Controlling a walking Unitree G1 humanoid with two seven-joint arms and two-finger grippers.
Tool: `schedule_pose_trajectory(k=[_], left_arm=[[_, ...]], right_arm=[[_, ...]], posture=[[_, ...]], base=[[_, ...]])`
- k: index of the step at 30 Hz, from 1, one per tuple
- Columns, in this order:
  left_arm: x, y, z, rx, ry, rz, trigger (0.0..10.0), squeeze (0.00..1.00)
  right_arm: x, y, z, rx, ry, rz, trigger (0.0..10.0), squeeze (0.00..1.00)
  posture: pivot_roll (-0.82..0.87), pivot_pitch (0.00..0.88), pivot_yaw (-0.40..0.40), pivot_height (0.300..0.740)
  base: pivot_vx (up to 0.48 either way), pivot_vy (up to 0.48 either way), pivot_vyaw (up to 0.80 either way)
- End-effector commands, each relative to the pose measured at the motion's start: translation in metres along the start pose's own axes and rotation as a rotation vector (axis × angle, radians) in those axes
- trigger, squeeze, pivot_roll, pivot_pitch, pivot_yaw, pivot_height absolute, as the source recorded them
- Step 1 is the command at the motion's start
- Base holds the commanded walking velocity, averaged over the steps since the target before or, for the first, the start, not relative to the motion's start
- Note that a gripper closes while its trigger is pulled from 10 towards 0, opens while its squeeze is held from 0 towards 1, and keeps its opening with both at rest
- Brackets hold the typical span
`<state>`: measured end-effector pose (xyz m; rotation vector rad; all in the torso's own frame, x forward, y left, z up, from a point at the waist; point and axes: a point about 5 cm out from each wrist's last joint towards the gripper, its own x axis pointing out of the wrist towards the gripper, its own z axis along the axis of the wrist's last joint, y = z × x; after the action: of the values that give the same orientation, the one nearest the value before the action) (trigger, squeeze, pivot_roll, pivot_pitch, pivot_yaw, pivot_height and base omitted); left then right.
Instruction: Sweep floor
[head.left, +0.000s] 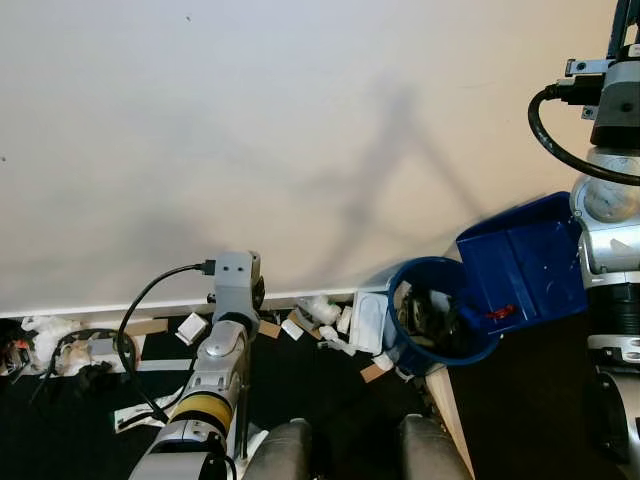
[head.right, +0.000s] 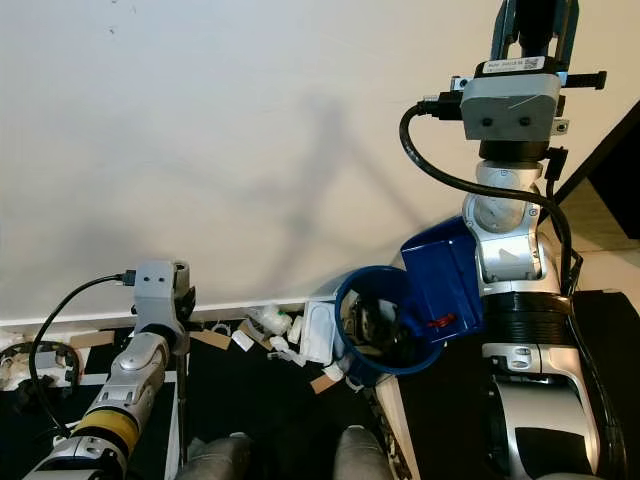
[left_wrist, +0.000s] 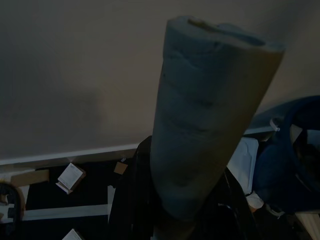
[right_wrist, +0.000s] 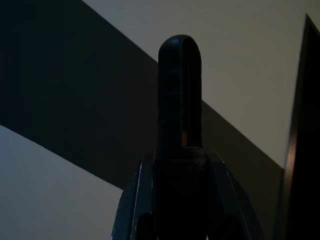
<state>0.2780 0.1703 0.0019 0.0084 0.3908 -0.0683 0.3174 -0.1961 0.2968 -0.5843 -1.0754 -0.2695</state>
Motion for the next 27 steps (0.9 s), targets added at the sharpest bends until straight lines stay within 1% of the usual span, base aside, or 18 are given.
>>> schedule_pose_trajectory(k=[1,7,9,12,13,18,21,22,23,26,27], left_arm=[[-0.002,-0.007,-0.012,-0.061,0.051,-0.027,10.0,0.0],[-0.002,-0.007,-0.012,-0.062,0.05,-0.026,10.0,0.0],[-0.002,-0.007,-0.012,-0.062,0.05,-0.026,10.0,0.0],[-0.003,-0.005,-0.013,-0.061,0.051,-0.019,10.0,0.0],[-0.003,-0.004,-0.013,-0.062,0.051,-0.016,10.0,0.0],[-0.003,-0.001,-0.013,-0.067,0.05,-0.002,10.0,0.0],[-0.005,0.0,-0.014,-0.065,0.05,0.001,10.0,0.0],[-0.005,0.0,-0.014,-0.065,0.05,0.001,10.0,0.0],[-0.005,0.0,-0.015,-0.061,0.053,0.0,10.0,0.0],[-0.006,0.0,-0.016,-0.057,0.055,0.0,10.0,0.0],[-0.006,0.001,-0.017,-0.055,0.056,0.0,10.0,0.0]], right_arm=[[0.008,0.005,0.014,-0.005,-0.11,0.045,10.0,0.0],[0.008,0.022,0.024,0.035,-0.17,0.114,10.0,0.0],[0.008,0.022,0.024,0.035,-0.17,0.114,10.0,0.0],[0.008,0.031,0.028,0.068,-0.212,0.197,10.0,0.0],[0.008,0.032,0.028,0.082,-0.207,0.215,10.0,0.0],[0.009,0.029,0.021,0.108,-0.171,0.22,10.0,0.0],[0.006,0.03,0.019,0.107,-0.176,0.27,10.0,0.0],[0.006,0.03,0.019,0.107,-0.176,0.27,10.0,0.0],[0.002,0.032,0.018,0.106,-0.182,0.298,10.0,0.0],[-0.001,0.035,0.018,0.117,-0.181,0.323,10.0,0.0],[-0.001,0.034,0.015,0.137,-0.154,0.306,10.0,0.0]], posture=[[-0.04,0.035,-0.001,0.74],[-0.03,0.035,-0.008,0.74],[-0.03,0.035,-0.008,0.74],[-0.03,0.034,-0.015,0.74],[-0.02,0.035,-0.019,0.74],[-0.02,0.038,-0.024,0.74],[-0.01,0.042,-0.024,0.74],[-0.01,0.042,-0.024,0.74],[-0.01,0.045,-0.024,0.74],[-0.01,0.044,-0.024,0.74],[-0.01,0.044,-0.025,0.74]], base=[[0.0,0.0,0.0],[0.0,0.0,0.0],[0.0,0.0,0.0],[0.0,0.0,0.0],[0.0,0.0,0.0],[0.0,0.0,0.0],[0.0,0.0,0.0],[0.0,0.0,0.0],[0.0,0.0,0.0],[0.0,0.0,0.0],[0.0,0.0,0.0]])
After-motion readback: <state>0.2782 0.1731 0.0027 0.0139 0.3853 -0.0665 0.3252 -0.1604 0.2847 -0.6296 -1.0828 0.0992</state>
